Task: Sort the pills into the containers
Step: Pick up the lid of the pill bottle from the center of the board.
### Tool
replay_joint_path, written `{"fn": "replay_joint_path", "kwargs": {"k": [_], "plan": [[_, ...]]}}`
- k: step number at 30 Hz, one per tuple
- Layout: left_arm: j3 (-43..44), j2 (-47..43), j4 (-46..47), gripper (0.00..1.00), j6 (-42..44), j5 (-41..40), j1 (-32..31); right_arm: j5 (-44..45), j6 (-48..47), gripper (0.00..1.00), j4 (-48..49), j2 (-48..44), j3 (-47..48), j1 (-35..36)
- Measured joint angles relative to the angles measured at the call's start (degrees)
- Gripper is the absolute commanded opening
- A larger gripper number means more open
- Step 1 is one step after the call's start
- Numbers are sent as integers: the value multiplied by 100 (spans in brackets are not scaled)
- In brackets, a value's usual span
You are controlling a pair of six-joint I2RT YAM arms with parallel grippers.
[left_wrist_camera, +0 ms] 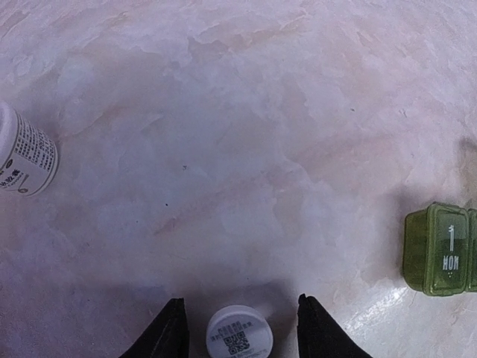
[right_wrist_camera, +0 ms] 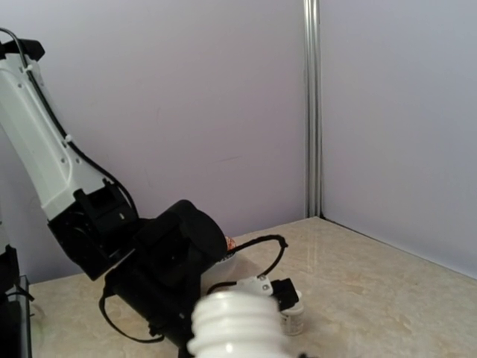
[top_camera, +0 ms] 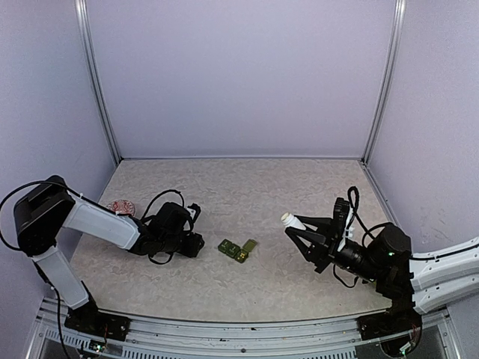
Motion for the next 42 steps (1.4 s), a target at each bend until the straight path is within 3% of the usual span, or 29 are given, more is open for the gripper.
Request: {"fn": "replay_joint_path", "kwargs": {"k": [11,27,33,42], "plan": [[35,28,-166,42,13,-468,-273,44,-2,22,-94,-37,0,0],[35,31,-203,19,24,-636,-304,79,-4,22,-129,-48,0,0],[35,-20,-234,18,37,-511,-302,74,-9,22,-131,-28,0,0],[20,-1239,-284,19,9,319,-439,-144,-175,22,-245,339,98,0]]}}
